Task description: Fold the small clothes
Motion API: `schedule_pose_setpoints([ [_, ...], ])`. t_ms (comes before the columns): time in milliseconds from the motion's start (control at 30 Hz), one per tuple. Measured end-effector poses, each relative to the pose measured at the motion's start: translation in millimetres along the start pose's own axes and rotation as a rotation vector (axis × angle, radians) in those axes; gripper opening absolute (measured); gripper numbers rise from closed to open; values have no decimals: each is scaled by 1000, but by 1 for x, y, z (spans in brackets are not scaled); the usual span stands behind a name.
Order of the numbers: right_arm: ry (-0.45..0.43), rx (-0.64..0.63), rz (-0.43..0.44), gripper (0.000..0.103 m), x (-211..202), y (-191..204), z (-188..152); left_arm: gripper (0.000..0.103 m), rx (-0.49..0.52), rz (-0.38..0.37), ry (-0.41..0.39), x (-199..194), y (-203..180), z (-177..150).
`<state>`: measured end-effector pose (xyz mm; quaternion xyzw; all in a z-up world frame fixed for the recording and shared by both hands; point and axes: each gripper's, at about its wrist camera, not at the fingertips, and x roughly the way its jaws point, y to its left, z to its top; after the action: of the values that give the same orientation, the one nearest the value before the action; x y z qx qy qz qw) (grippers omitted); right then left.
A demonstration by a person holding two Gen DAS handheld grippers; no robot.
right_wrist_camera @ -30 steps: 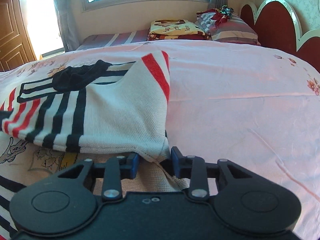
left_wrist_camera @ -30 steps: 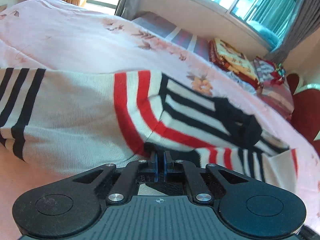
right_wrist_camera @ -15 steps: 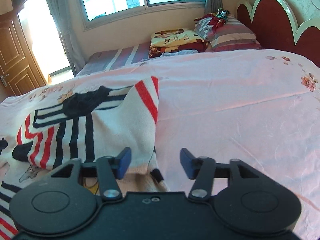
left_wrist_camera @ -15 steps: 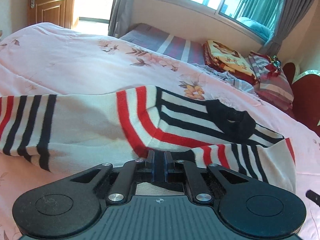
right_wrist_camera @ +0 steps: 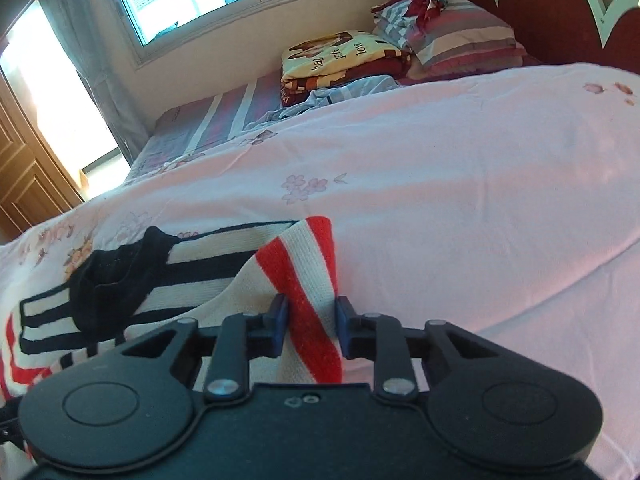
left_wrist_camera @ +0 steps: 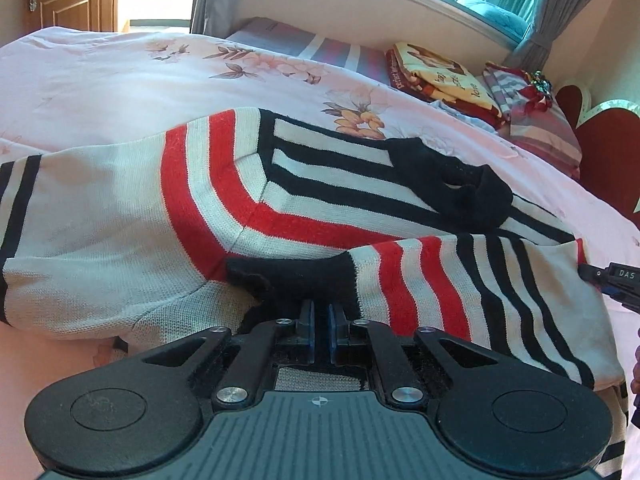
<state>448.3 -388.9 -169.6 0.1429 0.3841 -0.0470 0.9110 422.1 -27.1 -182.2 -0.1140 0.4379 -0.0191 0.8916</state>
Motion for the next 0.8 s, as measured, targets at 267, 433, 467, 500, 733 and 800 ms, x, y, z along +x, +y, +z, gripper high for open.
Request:
schedule_pose_setpoints([
  [267,-73,-80,-30,28,-31,9,-4,8,49,15,-21,-23,-15,2],
  [433,-76,-181,36,27,-71,33,-42,11,61,23,-7,-11,-13,-10],
  [467,-67,-223,25,27,-72,38,-52,11,74,26,-12,-10,-14,-11],
  [500,-41,-273,-18,25,-66,42,-60,12,78,31,-10,-11,-15,-11],
  [733,-41,-247,16,34,-83,52,-61,103,32,72,12,-40,-15,-7],
  [800,-49,-237,64,42,-96,61,-66,103,41,100,-70,-60,-9,-14],
])
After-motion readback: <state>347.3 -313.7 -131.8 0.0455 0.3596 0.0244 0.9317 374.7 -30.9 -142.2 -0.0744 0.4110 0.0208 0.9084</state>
